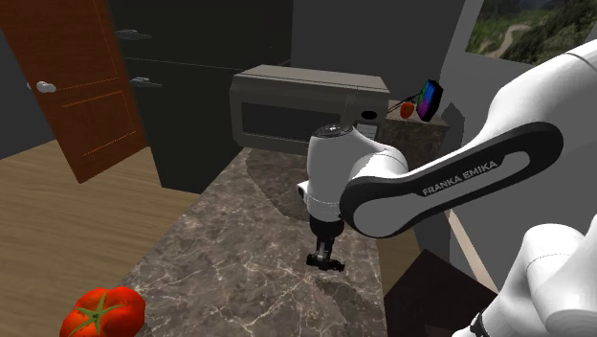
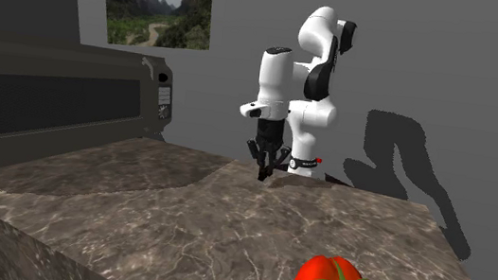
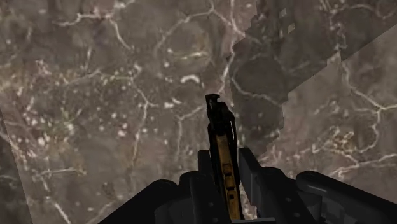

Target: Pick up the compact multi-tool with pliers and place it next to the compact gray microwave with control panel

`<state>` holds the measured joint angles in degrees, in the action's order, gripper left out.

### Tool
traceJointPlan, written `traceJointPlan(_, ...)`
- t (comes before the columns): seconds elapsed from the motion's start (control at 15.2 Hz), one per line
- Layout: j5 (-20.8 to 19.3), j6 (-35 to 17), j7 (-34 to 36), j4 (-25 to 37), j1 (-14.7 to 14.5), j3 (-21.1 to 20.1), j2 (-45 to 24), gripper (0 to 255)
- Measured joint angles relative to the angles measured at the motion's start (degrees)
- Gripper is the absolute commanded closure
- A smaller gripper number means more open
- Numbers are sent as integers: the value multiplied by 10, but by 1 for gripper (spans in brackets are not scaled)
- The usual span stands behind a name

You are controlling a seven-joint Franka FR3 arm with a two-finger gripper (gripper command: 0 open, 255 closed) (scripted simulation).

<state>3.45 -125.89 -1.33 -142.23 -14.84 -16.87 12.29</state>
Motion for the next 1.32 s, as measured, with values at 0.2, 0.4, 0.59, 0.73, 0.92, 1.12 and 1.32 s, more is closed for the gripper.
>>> traceJointPlan(0.2, 3, 24, -2, 10, -1, 2, 14, 255)
traceJointPlan(0.4, 6, 51, -5, 22, -2, 4, 30, 255)
traceJointPlan(0.59, 7, 74, -7, 36, -2, 6, 39, 255)
traceJointPlan(0.73, 8, 90, -9, 46, -2, 8, 46, 255)
traceJointPlan(0.92, 9, 114, -10, 61, -2, 10, 54, 255)
traceJointPlan(1.12, 10, 140, -11, 78, -2, 11, 63, 255)
traceJointPlan(1.32, 10, 166, -12, 98, -2, 14, 69, 255)
